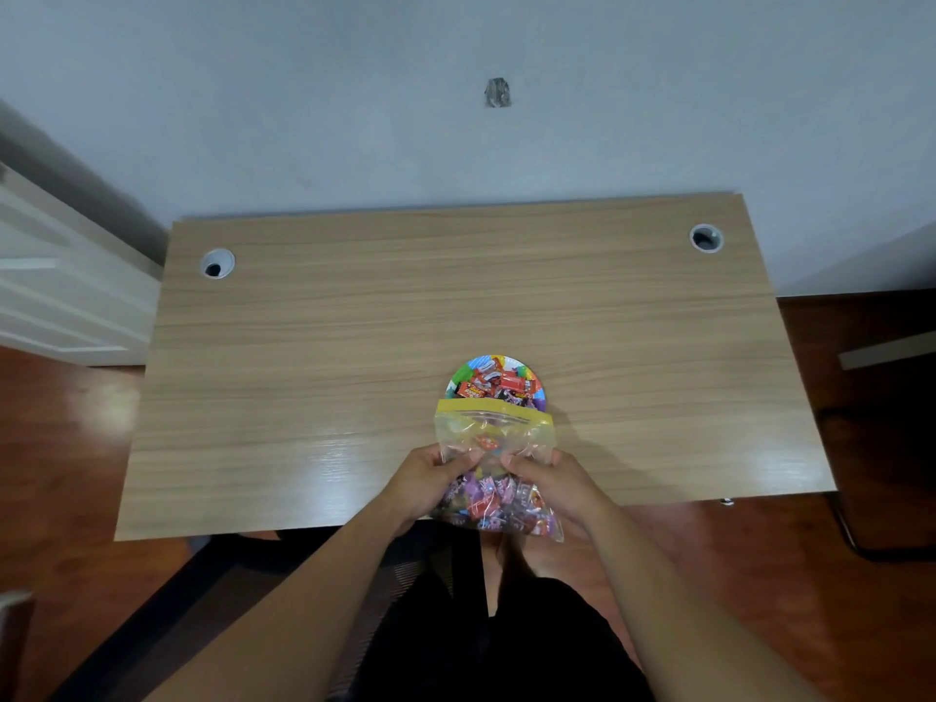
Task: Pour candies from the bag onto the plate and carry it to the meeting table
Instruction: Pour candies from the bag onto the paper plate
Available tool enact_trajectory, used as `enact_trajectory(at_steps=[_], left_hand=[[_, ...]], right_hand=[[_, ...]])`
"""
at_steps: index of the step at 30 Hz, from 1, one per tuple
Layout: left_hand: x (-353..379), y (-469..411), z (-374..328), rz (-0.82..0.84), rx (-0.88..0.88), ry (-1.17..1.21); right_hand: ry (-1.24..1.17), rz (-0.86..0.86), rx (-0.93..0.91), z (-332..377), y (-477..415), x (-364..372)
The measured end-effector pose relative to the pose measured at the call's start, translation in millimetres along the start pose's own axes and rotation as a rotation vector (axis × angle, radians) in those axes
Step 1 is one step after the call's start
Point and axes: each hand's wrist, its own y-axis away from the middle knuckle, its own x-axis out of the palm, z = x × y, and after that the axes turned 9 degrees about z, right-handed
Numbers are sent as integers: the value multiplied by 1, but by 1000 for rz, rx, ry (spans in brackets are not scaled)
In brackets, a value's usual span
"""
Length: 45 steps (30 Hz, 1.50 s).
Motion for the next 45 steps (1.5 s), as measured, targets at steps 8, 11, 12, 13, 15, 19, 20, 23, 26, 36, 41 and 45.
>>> enact_trajectory(at_steps=[8, 11, 12, 13, 15, 19, 20, 23, 26, 36, 41, 45], left_hand=[[5, 0, 2, -30, 29, 7], [3, -1, 4, -21, 29, 3], [4, -2, 5, -12, 25, -1], [4, -2, 5, -2, 20, -11], [6, -1, 4, 8, 14, -15], [5, 1, 1, -10, 8, -16], [5, 1, 0, -11, 4, -22], [4, 1, -1, -9, -6, -35], [4, 2, -1, -26, -1, -43], [-23, 17, 5, -5, 109, 26], [-65, 30, 14, -41, 149, 36], [-99, 42, 22, -121, 186, -29]], right_hand=[[42, -7, 7, -4, -2, -1], [52, 0, 20, -6, -3, -3], [58, -2, 25, -7, -4, -3], [70, 0, 34, -9, -6, -3], [88, -2, 44, -10, -7, -3], [87, 2, 64, -12, -7, -3], [81, 7, 62, -11, -6, -3], [96, 15, 45, -10, -4, -3], [101, 16, 22, -6, -1, -2], [17, 37, -55, 3, 8, 9], [27, 64, -102, 2, 2, 32], [97, 112, -126, 2, -3, 54]])
